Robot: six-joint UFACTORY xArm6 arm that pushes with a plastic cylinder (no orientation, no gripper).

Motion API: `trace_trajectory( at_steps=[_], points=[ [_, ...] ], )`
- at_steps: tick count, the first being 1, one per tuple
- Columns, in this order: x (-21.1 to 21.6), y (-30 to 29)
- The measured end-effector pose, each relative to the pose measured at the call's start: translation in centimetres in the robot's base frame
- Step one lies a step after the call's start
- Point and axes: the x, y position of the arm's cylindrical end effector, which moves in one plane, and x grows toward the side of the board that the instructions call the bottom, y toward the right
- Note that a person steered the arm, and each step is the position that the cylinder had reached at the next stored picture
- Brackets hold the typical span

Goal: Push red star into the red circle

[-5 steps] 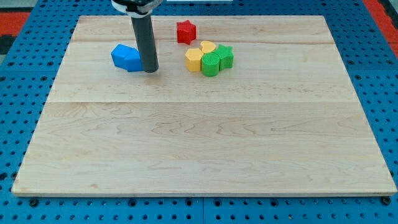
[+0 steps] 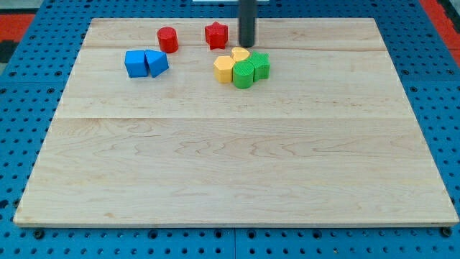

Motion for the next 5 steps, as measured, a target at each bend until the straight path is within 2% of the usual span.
trace_trajectory(
  at_steps=[1,2,5],
  points=[
    [-2.0,-0.8],
    [-2.0,-7.7],
    [-2.7,-15.6]
  ],
)
